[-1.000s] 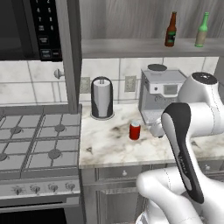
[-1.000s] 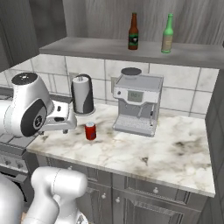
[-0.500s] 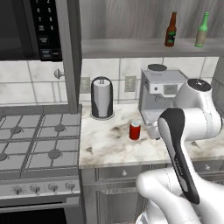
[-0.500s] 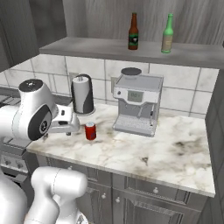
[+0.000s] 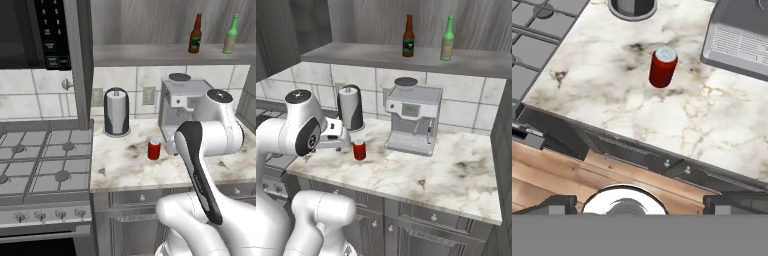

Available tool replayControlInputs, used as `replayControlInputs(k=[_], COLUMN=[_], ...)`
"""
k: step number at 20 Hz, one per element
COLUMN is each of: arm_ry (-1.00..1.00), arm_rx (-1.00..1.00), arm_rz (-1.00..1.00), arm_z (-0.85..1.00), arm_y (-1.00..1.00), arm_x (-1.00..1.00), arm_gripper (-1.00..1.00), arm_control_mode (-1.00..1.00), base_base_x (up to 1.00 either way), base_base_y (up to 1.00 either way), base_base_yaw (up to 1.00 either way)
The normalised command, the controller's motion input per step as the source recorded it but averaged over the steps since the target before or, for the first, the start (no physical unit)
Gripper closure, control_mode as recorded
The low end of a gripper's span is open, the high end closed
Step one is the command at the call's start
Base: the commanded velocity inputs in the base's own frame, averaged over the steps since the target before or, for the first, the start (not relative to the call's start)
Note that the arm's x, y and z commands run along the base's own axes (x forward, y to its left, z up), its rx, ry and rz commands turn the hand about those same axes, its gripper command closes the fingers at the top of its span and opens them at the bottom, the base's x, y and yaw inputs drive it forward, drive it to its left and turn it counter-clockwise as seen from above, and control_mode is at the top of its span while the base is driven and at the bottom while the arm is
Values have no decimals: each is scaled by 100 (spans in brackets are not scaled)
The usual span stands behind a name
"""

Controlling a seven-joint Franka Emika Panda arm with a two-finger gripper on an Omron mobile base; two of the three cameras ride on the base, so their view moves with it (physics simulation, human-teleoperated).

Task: Sort all alcoholic drinks to one cabinet, and non-alcoholic drinks to the other.

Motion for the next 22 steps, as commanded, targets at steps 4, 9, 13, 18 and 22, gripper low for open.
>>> replayControlInputs(k=[4, 9, 13, 18, 22], arm_ry=[0, 0, 0, 0, 0], arm_rx=[0, 0, 0, 0, 0], arm_rz=[-3, -5, -6, -5, -2], arm_z=[-9, -11, -16, -17, -19], arm_y=[0, 0, 0, 0, 0], arm_x=[26, 21, 17, 13, 16], arm_gripper=[-100, -100, -100, -100, -100], arm_control_mode=[-100, -100, -100, -100, -100], base_base_x=[0, 0, 0, 0, 0], base_base_y=[0, 0, 0, 0, 0], base_base_yaw=[0, 0, 0, 0, 0])
